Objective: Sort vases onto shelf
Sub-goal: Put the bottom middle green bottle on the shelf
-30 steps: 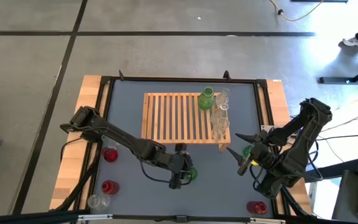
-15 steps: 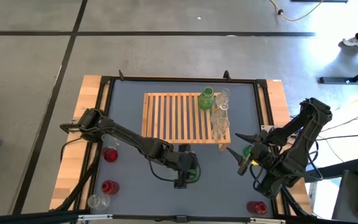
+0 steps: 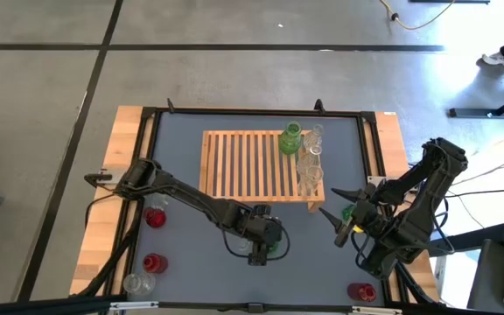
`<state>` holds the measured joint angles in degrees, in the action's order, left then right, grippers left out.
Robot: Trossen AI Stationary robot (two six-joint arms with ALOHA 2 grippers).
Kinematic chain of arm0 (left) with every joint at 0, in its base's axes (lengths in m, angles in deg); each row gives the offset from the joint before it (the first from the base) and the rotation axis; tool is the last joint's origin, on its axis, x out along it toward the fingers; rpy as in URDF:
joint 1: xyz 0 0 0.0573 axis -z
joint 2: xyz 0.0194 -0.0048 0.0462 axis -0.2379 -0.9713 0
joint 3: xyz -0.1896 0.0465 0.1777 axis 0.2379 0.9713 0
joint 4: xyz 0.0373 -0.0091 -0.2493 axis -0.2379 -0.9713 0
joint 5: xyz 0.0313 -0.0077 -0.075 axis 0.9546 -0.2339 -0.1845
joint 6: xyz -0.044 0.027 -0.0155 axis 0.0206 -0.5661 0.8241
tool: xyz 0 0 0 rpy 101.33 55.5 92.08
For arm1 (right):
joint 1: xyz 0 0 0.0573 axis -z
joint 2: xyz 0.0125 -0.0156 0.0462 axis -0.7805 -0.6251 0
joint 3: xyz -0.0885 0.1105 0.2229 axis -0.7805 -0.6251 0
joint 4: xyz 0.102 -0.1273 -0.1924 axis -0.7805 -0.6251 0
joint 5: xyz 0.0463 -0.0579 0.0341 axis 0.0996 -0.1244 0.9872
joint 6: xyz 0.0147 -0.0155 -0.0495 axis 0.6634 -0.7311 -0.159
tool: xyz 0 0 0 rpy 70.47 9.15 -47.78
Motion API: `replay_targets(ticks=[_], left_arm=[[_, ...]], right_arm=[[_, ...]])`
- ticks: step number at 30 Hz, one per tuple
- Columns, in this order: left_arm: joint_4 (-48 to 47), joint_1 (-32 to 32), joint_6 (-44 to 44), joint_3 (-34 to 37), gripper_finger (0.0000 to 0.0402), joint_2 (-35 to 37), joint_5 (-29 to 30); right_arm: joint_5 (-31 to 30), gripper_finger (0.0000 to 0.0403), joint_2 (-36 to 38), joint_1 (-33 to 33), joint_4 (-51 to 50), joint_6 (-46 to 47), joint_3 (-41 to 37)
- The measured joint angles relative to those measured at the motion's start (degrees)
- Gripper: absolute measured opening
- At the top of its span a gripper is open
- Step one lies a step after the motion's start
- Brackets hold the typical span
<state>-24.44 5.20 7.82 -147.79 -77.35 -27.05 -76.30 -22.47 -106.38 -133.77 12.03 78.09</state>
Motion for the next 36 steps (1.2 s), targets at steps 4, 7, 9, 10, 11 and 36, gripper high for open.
replay_targets(ticks=[4,7,9,10,11,36], left_arm=[[0.3,0.0,0.0,0.0,0.0165,0.0,-1.1],[-0.3,0.1,0.0,0.0,0.0165,0.0,-1.1],[-0.2,0.1,0.0,0.0,0.0165,-0.4,-1.4],[-0.3,0.1,0.0,0.1,0.0165,-0.5,-1.5],[-0.5,0.1,0.0,0.1,0.0165,-0.6,-1.6],[-1.0,-0.3,-1.1,-0.6,0.0165,-1.3,-2.5]], right_arm=[[0.0,0.0294,0.0,0.0,0.0,0.0,0.0],[0.0,0.0294,0.0,0.0,0.0,0.0,0.0],[0.0,0.0294,0.0,0.0,0.0,0.0,0.0],[0.0,0.0294,0.0,0.0,0.0,0.0,0.0],[0.0,0.0294,0.0,0.0,0.0,0.0,0.0],[-0.2,0.0294,0.0,0.0,0.0,0.0,0.0]])
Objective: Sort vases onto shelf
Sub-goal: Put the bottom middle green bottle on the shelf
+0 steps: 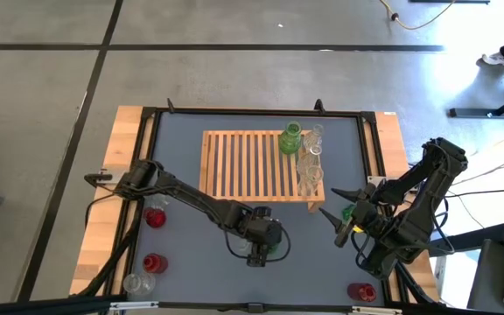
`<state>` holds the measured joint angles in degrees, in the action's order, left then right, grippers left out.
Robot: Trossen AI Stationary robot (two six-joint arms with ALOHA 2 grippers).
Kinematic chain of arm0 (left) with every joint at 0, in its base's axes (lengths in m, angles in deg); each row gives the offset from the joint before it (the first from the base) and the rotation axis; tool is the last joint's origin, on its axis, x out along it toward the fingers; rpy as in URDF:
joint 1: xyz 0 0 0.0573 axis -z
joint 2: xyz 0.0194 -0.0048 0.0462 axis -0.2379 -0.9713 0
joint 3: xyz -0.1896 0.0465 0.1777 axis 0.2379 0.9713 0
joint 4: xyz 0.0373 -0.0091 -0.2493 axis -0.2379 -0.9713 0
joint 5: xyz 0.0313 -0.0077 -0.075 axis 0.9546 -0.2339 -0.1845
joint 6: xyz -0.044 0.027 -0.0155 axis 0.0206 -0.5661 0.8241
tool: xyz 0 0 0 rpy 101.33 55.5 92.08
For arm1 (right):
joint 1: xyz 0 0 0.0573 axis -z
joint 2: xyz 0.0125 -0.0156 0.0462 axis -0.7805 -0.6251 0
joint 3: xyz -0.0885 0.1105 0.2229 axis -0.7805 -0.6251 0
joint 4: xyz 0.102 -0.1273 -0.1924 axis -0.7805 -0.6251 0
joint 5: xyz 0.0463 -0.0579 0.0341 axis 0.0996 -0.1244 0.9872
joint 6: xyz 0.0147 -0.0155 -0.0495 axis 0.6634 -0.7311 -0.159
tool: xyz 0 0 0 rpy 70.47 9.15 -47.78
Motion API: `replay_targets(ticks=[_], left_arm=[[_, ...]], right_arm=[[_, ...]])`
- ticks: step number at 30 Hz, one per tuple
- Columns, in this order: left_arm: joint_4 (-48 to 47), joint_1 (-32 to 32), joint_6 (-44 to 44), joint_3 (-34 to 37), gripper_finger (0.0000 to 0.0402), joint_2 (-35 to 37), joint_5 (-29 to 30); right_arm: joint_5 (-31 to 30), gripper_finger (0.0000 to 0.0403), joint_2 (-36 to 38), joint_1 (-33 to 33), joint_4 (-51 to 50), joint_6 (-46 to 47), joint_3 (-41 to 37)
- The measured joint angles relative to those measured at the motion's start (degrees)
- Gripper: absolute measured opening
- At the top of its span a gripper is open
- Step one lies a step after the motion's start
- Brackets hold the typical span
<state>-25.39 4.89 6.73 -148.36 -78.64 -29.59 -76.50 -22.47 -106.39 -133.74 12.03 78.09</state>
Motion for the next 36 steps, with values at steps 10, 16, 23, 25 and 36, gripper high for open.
replay_targets(ticks=[10,16,23,25,36], left_arm=[[-0.6,-0.2,-0.7,-6.0,0.0165,-0.1,-0.1],[-1.6,-0.5,-1.1,-6.3,0.0165,-0.7,-2.4],[-5.7,-0.5,-1.5,-6.3,0.0165,-3.4,-1.7],[-6.5,-0.5,-1.5,-6.3,0.0165,-3.4,-1.1],[-6.8,-0.5,-4.0,-6.3,0.0160,-3.4,-1.2]], right_arm=[[0.1,0.0294,0.0,0.0,0.0,0.0,0.0],[0.1,0.0294,0.0,0.0,-0.1,-0.8,0.0],[0.6,0.0294,0.0,0.0,0.1,-1.2,0.0],[0.8,0.0294,0.0,0.0,0.1,-1.2,0.0],[1.6,0.0294,0.0,0.0,0.1,-1.3,0.0]])
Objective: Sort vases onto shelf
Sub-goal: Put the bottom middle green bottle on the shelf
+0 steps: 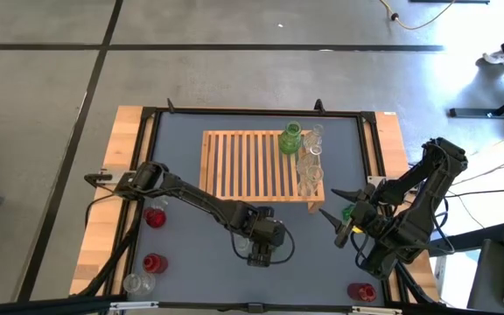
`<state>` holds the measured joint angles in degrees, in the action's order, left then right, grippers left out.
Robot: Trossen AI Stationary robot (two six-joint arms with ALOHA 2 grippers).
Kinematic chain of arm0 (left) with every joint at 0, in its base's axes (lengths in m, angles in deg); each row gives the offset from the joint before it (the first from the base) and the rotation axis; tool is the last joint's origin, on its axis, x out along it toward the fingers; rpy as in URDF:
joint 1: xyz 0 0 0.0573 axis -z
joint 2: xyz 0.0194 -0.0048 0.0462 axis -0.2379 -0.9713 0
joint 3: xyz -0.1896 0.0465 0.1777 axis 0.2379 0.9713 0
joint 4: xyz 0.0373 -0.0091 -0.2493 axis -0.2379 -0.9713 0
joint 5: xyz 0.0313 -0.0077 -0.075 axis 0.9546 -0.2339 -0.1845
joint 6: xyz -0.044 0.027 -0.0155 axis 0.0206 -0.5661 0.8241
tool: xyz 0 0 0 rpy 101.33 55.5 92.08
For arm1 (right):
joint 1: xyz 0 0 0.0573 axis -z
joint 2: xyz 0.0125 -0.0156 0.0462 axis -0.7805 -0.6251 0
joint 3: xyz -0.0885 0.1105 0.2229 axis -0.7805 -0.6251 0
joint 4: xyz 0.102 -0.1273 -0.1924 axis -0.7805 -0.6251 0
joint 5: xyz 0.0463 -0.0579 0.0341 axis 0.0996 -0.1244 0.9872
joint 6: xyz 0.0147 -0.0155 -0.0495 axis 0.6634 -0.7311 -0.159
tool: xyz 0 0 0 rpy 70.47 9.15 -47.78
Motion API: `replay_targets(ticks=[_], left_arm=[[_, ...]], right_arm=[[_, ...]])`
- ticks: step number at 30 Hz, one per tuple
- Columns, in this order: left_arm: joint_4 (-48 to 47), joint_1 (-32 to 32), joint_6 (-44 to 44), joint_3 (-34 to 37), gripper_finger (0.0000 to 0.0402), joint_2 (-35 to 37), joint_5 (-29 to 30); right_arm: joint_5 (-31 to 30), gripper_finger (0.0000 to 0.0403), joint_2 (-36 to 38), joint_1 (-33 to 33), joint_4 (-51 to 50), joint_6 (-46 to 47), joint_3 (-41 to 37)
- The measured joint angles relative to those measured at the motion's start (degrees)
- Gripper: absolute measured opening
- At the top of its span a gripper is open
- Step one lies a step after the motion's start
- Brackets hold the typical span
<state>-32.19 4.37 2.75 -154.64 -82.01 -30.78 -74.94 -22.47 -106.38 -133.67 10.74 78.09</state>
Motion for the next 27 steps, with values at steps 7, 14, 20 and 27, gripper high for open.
replay_targets(ticks=[7,14,20,27], left_arm=[[-0.3,0.1,-0.5,0.0,0.0110,0.0,-0.3],[0.0,0.1,-1.0,0.0,0.0108,0.0,0.0],[-1.7,0.0,-2.0,-1.6,0.0117,0.0,0.4],[-8.0,0.1,-3.8,-8.5,0.0119,0.0,3.2]], right_arm=[[0.0,0.0294,0.0,0.0,0.0,0.0,0.0],[0.1,0.0294,0.0,0.0,0.0,0.0,0.0],[0.1,0.0294,0.0,0.0,0.1,0.0,0.0],[1.7,0.0294,0.0,0.0,0.0,0.0,0.0]])
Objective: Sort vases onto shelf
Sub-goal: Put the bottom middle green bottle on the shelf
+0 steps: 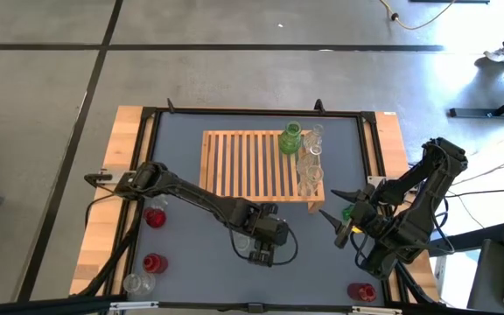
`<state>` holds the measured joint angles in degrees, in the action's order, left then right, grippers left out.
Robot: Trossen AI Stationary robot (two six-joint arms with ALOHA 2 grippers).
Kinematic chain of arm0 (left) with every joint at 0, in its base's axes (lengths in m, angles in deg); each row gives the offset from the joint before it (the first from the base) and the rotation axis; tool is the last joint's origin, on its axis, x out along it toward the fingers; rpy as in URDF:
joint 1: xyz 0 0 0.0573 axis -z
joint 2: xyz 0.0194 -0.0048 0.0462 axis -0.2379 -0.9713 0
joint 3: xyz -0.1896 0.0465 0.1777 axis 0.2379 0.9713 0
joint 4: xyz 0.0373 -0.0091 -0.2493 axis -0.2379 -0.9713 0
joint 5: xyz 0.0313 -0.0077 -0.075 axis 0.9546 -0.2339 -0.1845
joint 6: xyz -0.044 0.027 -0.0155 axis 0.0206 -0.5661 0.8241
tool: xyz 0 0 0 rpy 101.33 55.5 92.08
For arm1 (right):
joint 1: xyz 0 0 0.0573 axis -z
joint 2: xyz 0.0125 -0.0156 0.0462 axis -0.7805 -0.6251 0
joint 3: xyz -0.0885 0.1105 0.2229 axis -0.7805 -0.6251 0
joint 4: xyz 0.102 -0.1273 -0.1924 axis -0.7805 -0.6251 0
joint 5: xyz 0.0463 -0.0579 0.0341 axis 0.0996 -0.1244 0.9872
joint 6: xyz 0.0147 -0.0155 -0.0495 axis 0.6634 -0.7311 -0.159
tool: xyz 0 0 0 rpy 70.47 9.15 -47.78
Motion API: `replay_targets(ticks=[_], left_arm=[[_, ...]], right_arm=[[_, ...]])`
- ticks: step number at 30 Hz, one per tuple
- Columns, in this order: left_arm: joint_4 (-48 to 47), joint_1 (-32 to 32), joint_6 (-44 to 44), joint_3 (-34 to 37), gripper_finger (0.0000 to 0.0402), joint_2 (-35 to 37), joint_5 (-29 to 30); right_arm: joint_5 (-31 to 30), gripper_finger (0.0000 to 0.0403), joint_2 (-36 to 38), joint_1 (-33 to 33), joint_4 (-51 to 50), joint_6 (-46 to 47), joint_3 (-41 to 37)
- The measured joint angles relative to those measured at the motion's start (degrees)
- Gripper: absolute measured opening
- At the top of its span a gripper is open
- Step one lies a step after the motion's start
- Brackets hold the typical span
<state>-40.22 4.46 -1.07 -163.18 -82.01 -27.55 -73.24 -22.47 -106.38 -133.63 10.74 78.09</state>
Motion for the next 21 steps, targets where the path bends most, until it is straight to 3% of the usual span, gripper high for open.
replay_targets(ticks=[21], left_arm=[[-23.4,2.9,-7.4,-24.6,0.0121,0.6,9.3]], right_arm=[[0.4,0.0294,0.0,0.0,1.6,0.0,0.0]])
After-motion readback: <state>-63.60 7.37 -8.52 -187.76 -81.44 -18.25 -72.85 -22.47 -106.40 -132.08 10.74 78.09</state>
